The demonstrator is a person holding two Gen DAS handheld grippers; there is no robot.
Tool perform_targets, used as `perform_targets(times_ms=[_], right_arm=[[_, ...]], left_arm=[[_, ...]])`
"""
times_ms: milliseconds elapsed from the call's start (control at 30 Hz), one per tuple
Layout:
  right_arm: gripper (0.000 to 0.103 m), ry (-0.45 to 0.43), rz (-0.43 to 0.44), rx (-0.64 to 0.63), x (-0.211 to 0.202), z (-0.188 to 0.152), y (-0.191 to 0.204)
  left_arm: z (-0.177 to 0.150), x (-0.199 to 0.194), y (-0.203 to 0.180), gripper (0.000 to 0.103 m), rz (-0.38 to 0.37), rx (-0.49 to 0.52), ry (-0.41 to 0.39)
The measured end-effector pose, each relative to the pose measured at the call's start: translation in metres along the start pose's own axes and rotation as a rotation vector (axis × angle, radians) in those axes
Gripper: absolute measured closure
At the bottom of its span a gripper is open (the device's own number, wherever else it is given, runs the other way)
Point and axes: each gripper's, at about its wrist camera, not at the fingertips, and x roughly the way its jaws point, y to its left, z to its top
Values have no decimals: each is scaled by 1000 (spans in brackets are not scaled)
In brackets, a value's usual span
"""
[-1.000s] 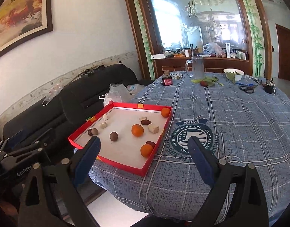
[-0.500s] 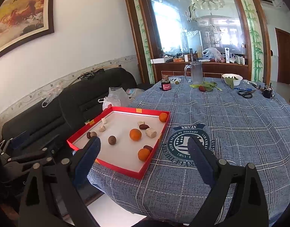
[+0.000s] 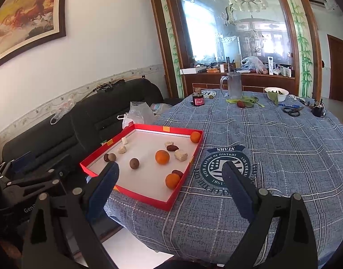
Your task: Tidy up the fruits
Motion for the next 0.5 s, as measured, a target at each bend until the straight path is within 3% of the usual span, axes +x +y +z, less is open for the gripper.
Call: perform_targets(times_ms=[500], right_arm=[[10, 4, 5, -7, 1, -4, 4]], left_arm=[[0, -2, 4, 0, 5, -15, -5]])
